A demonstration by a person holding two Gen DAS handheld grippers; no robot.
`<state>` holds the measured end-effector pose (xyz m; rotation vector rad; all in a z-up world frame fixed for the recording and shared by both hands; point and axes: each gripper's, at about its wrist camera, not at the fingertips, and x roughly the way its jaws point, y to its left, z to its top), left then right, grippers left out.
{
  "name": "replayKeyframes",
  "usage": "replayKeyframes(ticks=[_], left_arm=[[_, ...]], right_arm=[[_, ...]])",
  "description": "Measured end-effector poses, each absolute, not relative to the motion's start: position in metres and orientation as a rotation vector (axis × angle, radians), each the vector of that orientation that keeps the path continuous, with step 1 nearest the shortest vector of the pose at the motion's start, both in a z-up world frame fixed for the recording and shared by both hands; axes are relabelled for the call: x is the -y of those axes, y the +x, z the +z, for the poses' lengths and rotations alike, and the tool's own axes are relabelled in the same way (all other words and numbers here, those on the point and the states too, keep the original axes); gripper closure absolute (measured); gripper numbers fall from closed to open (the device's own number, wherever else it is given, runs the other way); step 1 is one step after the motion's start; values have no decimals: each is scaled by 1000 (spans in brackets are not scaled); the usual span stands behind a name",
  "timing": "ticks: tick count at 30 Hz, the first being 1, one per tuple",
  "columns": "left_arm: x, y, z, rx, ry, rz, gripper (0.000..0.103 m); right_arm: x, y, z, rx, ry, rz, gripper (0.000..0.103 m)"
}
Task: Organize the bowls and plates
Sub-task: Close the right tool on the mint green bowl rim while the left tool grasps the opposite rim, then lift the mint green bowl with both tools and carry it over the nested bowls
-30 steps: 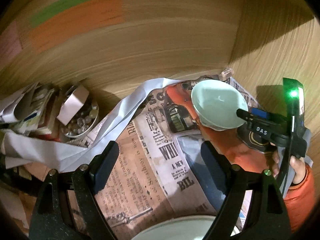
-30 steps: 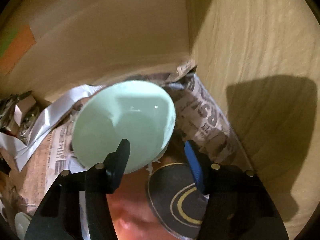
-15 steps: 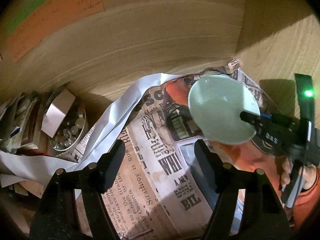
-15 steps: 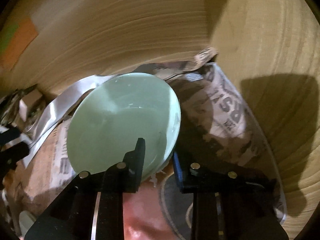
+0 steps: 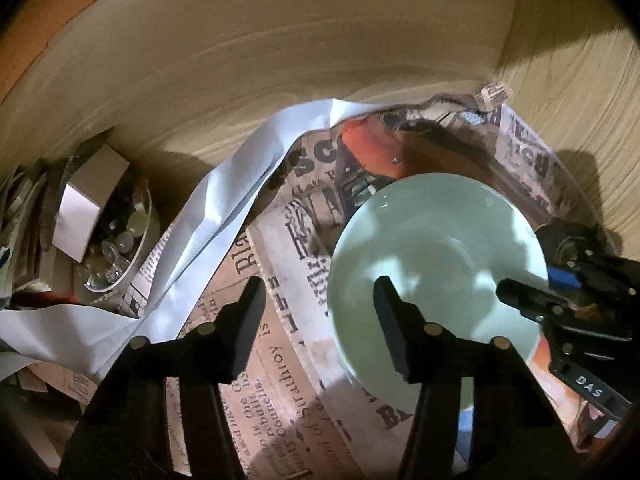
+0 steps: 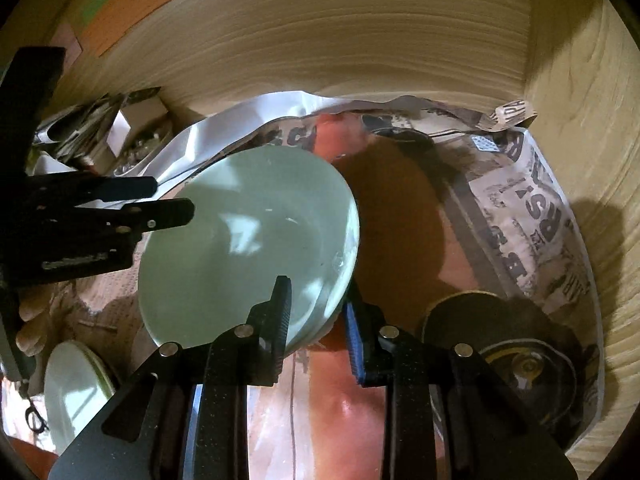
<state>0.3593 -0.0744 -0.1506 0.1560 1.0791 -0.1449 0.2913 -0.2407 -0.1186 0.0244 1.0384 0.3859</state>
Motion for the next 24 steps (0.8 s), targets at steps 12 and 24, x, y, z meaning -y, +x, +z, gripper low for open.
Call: replayKeyframes(ticks=[12, 24], left_arm=[[74, 375, -164, -1168, 94, -221, 85], [70, 364, -152, -1144, 113, -218, 91]], right_arm=[[244, 299, -123, -1049, 109, 383, 79], [237, 291, -112, -1000, 112, 355, 89]])
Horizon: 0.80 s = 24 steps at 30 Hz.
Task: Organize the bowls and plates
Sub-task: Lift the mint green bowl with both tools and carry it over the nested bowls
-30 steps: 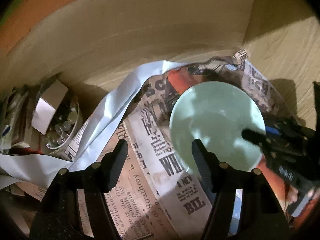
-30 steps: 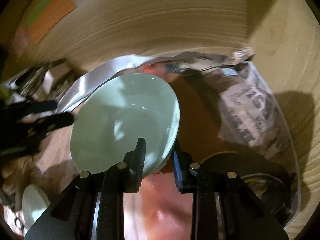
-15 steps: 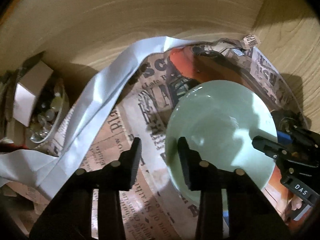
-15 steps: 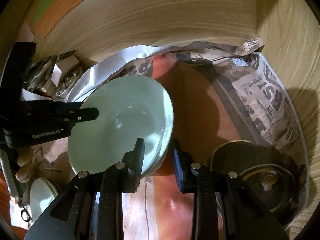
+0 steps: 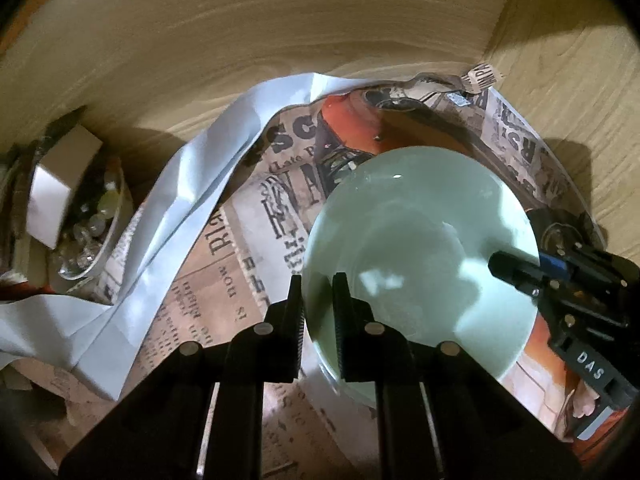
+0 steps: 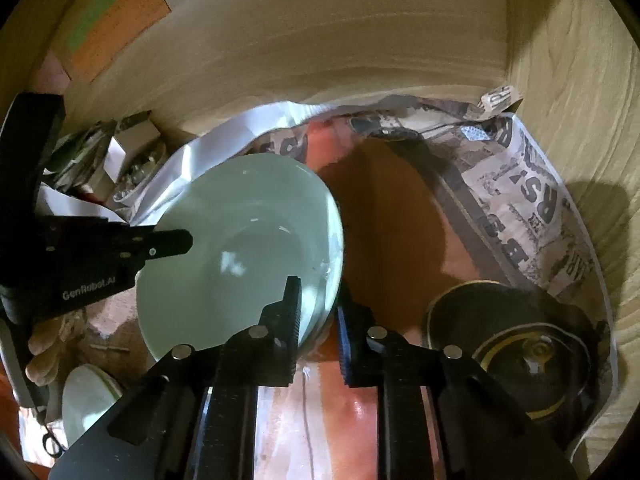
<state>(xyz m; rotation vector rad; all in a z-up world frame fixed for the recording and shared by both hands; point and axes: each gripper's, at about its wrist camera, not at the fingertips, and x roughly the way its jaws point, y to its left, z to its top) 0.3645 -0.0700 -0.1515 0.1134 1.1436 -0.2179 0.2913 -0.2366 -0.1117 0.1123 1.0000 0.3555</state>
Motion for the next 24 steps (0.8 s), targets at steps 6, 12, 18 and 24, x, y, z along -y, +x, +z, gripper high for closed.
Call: replayKeyframes(ticks=[6, 12, 18, 24], left_arm=[[59, 343, -131, -1086, 104, -216, 91], [47, 315, -106, -1001, 114, -210, 91], [31, 283, -89, -942, 90, -207, 91], [14, 251, -77, -892, 69, -196, 91]], right_arm=[[226, 275, -90, -931, 96, 344, 89], [217, 257, -70, -874, 93, 353, 89], [202, 233, -52, -819, 68, 364, 89], [184, 208, -39, -776, 47, 387, 89]])
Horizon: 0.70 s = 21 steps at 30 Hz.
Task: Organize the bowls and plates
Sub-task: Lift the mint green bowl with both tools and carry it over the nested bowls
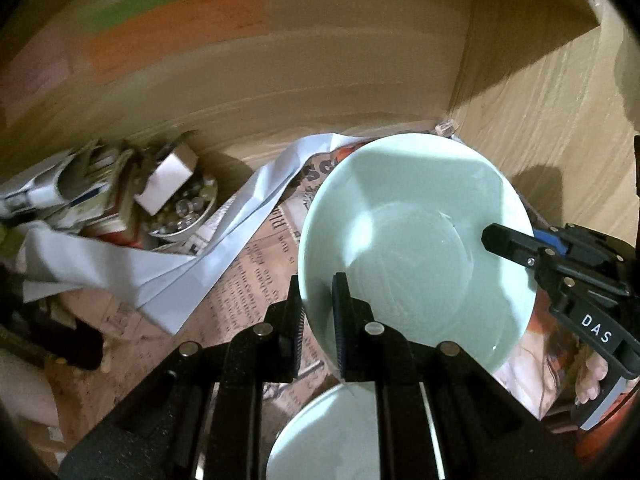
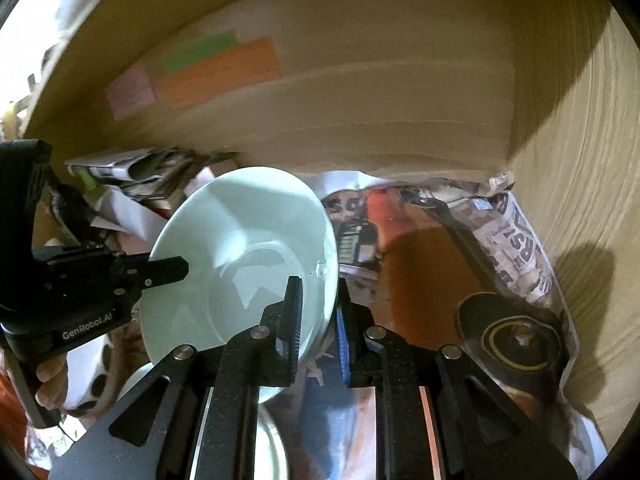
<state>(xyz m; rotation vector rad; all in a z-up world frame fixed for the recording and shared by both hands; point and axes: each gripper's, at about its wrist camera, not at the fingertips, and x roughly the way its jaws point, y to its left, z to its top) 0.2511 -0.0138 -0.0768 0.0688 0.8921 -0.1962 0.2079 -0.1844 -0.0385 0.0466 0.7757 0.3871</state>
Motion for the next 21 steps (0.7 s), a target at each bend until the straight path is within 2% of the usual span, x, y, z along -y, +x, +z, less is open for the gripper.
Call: replayKeyframes(ticks=[21], left_arm=[[-74, 144, -72, -822, -51, -45, 91]], right_arm=[[92, 143, -37, -742, -34, 568, 89]])
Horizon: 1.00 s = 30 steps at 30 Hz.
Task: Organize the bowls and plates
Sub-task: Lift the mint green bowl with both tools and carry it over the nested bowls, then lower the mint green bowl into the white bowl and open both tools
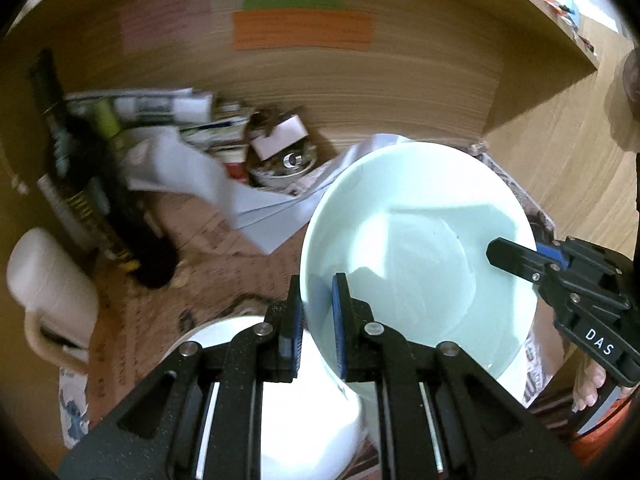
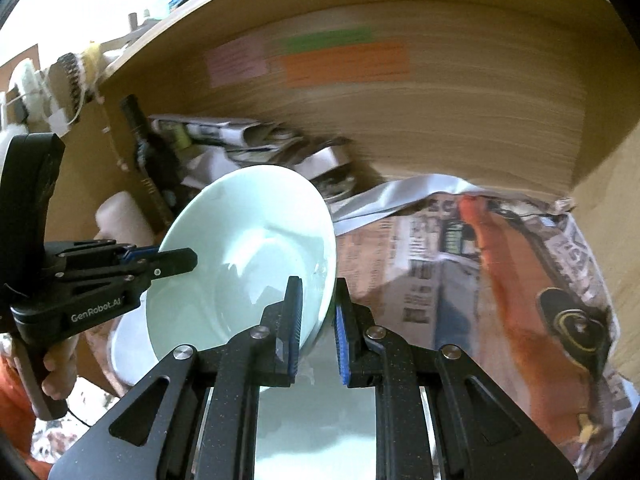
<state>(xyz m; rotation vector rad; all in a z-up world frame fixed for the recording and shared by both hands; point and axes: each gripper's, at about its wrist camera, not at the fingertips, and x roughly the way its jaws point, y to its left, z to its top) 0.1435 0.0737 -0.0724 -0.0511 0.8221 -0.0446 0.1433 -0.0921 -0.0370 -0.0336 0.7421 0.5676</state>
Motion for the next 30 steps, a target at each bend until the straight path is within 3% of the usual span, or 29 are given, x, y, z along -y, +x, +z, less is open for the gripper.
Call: replayKeyframes(ticks=[30], left_arm=[[-133, 57, -93, -808, -73, 134, 91]], right_arm=[[7, 116, -72, -838, -77, 734, 89]])
